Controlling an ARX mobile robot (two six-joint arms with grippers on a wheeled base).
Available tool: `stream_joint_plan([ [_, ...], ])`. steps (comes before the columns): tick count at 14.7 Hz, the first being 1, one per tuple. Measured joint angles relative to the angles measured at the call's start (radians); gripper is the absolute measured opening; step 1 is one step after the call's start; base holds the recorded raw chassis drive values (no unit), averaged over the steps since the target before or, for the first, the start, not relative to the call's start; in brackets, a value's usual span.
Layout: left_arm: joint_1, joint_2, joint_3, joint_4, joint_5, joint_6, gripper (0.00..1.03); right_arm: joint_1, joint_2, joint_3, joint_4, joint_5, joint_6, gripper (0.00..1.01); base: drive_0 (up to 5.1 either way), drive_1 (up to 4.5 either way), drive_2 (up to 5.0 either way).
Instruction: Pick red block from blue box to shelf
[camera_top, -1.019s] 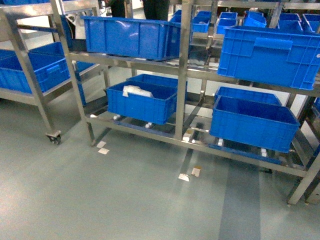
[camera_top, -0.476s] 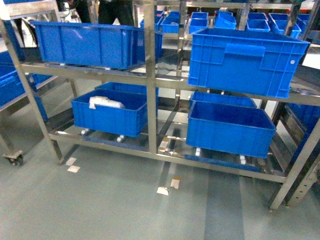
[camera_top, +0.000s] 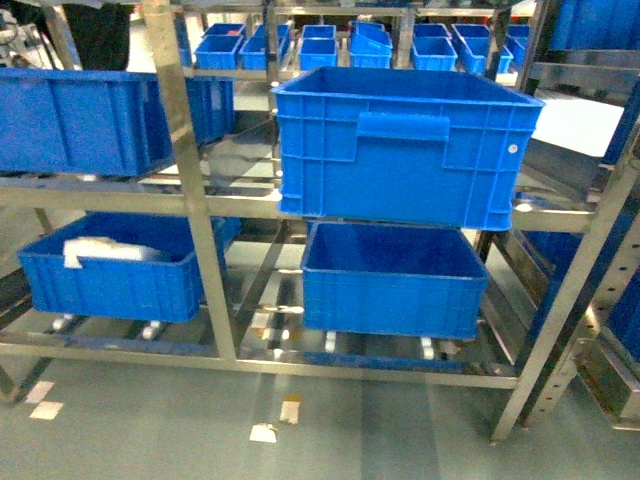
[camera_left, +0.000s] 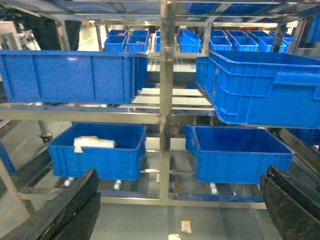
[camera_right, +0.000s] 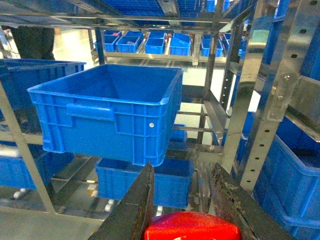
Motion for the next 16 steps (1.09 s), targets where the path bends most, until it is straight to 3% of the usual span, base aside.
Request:
stream_joint_plan([
  [16, 0.001, 0.0, 0.0, 0.001, -0.001, 0.0, 0.98, 0.0, 0.0, 0.0, 0.003, -0.002, 0.0, 0.28, -1.6, 0.5, -3.7],
])
